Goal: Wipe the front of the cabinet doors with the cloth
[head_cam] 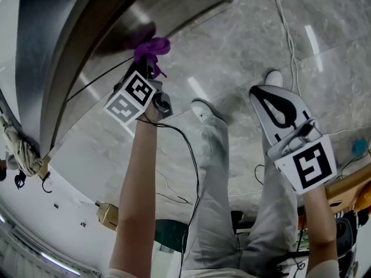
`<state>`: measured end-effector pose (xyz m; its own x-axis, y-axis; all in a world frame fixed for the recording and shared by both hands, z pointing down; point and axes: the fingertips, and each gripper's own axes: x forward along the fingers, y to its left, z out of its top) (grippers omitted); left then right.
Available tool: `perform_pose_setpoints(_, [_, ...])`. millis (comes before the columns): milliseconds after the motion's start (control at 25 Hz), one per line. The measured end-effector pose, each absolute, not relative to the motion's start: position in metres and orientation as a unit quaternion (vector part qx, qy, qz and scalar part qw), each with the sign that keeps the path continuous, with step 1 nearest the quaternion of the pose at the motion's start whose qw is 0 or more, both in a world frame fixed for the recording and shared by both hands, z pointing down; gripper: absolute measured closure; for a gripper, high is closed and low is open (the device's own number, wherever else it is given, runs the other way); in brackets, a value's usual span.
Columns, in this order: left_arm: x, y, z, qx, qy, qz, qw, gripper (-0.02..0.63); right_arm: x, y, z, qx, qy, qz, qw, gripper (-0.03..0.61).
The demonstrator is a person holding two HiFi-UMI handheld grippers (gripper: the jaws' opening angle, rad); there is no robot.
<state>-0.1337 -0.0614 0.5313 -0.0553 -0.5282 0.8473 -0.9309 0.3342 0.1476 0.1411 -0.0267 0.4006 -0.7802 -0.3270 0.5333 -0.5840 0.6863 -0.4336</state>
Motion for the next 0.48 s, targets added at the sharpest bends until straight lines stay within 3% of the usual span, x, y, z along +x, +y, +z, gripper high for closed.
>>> perform_pose_setpoints(280, [-0.176, -0.034, 0.527, 0.504, -0.709, 0.235, 0.433, 0.525, 0.111, -0.018, 0.395, 0.247, -0.899, 0.302, 0.199, 0.551])
perform_pose_setpoints(480, [-0.153, -0.033, 0.527, 0.497, -0.711, 0.238, 0.437, 0.525, 0.126, -0.02, 0.393, 0.239, -0.901, 0.301, 0.199, 0.551])
